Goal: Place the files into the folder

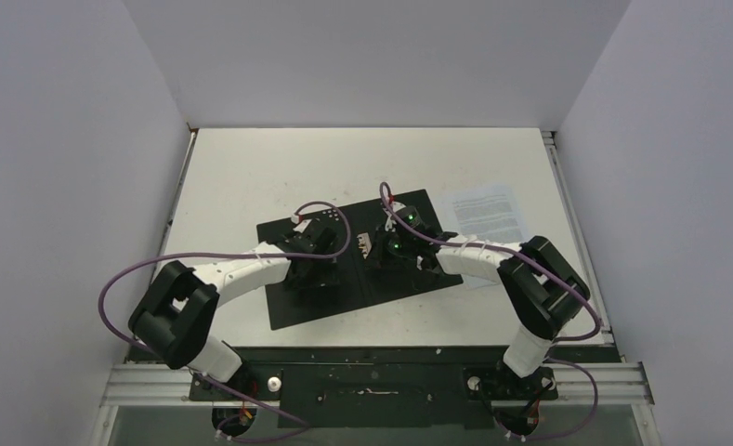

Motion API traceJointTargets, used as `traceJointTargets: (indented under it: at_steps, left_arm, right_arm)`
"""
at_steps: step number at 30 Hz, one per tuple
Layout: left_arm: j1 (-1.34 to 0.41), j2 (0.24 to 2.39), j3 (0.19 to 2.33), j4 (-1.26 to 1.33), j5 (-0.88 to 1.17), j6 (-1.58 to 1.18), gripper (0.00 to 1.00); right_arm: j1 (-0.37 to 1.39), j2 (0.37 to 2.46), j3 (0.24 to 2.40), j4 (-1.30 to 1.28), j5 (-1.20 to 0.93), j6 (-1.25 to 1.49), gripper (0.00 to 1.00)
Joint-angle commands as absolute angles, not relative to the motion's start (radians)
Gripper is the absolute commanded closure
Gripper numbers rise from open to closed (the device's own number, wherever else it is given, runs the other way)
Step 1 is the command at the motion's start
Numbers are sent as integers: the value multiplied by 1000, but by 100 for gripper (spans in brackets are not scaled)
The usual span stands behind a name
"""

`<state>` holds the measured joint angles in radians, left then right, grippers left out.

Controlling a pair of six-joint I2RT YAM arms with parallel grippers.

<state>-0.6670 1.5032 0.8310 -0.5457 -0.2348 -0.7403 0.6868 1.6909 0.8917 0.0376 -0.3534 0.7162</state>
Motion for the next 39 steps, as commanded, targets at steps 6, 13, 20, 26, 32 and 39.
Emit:
traceJointTargets:
  at_steps: [6,13,20,26,32,39]
  left_arm:
    - [-662,1542,847,-494,-229,-733,20]
    - [-664,1552,830,-500,-228,-744,20]
    - [-665,1555,807,-488,-215,-752,20]
    - [-666,1553,792,-486,-218,-753,20]
    - [-667,1550,785,-484,-215,-754,20]
    - [-667,1556,784,-476,-206,-750,20]
  right_arm:
    - [661,1772,940,181,-406,782,95]
    - [641,1814,971,223,-432,813,95]
    - [625,1875,1011,261,-451,844,95]
    - [606,1917,1065,278,-460,850,95]
    - [571,1977,1143,256,-471,825,95]
    - [534,2057,1243,230,-483,806,95]
